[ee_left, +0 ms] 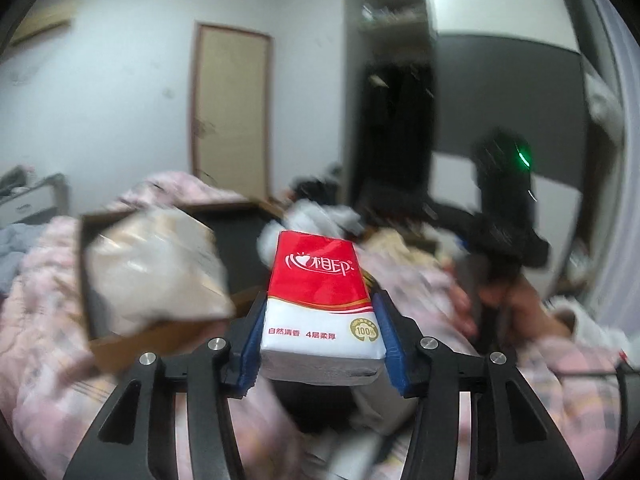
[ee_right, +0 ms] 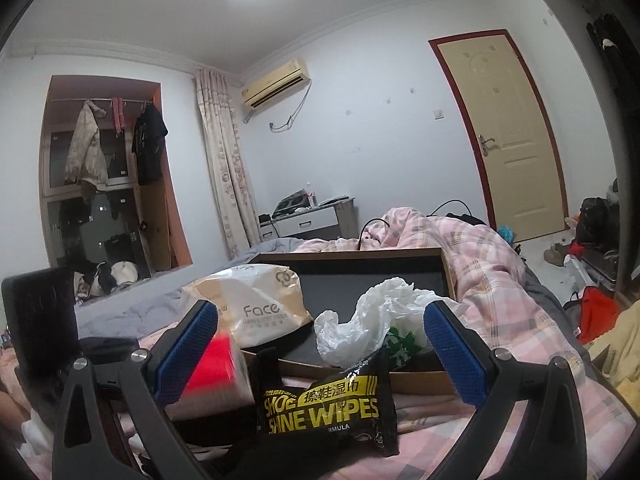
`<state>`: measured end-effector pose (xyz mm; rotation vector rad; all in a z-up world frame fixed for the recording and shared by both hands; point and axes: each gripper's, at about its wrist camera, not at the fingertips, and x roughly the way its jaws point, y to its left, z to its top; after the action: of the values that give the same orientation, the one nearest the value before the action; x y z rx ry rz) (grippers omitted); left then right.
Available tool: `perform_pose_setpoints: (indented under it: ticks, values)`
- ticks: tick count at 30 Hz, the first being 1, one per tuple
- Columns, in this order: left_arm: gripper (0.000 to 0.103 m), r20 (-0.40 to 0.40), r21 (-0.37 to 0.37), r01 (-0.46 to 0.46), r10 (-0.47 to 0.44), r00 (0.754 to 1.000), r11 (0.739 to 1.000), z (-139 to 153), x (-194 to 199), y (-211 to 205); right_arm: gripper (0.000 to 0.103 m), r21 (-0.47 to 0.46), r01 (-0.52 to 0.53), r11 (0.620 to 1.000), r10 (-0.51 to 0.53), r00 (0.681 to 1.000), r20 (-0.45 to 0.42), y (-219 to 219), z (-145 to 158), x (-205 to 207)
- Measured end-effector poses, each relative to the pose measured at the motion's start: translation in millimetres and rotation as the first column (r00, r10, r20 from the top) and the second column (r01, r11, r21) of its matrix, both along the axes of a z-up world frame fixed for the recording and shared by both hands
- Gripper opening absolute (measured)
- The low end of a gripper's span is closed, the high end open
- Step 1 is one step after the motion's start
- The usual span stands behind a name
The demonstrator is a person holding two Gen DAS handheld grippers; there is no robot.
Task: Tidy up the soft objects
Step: 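Place the red tissue pack in the tray and open the left gripper, then carry the black WIPES pack over the tray with the right gripper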
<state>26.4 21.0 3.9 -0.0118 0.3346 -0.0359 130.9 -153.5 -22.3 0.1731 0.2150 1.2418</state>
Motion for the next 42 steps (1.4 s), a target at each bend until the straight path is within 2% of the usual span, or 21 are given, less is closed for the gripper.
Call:
perform_pose_setpoints:
  ticks: [3, 5, 7, 11, 17, 22, 26, 27, 29, 33, 37, 42]
  values:
    - [0.048, 0.082, 0.047, -0.156, 0.152, 0.985, 0.987, 3, 2, 11, 0.103, 0.005, 0.0, 1.0, 0.0, 1.0, -0.005, -3, -2, -2]
    - [0.048, 0.101, 0.039, -0.198, 0.193, 0.976, 0.98, 1, 7, 21, 0.103, 0.005, 0.0, 1.0, 0.0, 1.0, -0.006, -3, -1, -3]
    - [0.048, 0.086, 0.001, -0.212, 0.211, 0.974, 0.977, 0, 19, 32, 0.103, 0.003, 0.0, 1.0, 0.0, 1.0, -0.003, -4, -2, -3]
    - [0.048, 0.042, 0.023, -0.277, 0.275, 0.96, 0.961, -5, 42, 42, 0.103, 0.0, 0.0, 1.0, 0.0, 1.0, 0.001, -4, -2, -4]
    - [0.048, 0.022, 0.032, -0.325, 0.324, 0.946, 0.945, -9, 56, 48, 0.103, -0.003, -0.002, 1.0, 0.002, 1.0, -0.004, -4, -2, -5]
    - [0.048, -0.02, 0.014, -0.344, 0.344, 0.939, 0.939, -19, 66, 59, 0.103, -0.005, -0.001, 1.0, 0.001, 1.0, 0.002, -4, -1, -6]
    - [0.051, -0.006, -0.002, -0.343, 0.343, 0.939, 0.939, -22, 62, 60, 0.103, -0.01, -0.013, 1.0, 0.013, 1.0, 0.014, -4, 0, -9]
    - [0.054, 0.011, -0.004, -0.343, 0.343, 0.939, 0.939, -22, 59, 59, 0.103, -0.012, -0.018, 1.0, 0.018, 1.0, 0.018, -3, 0, -10]
    - [0.08, 0.036, -0.005, -0.346, 0.346, 0.938, 0.938, -22, 55, 58, 0.103, -0.019, -0.03, 0.999, 0.031, 0.999, 0.028, -2, 0, -11]
    - [0.08, 0.125, 0.001, -0.351, 0.348, 0.929, 0.936, -17, 37, 50, 0.103, -0.046, -0.063, 0.997, 0.065, 0.997, 0.043, 4, 1, -14]
    - [0.081, 0.18, -0.011, -0.332, 0.329, 0.927, 0.943, -14, 24, 46, 0.103, -0.069, -0.097, 0.993, 0.102, 0.993, 0.06, 7, 1, -17]
    - [0.084, 0.209, -0.054, -0.269, 0.274, 0.939, 0.962, -7, 9, 38, 0.103, -0.057, -0.018, 0.998, 0.021, 0.998, 0.059, 0, 0, -15]
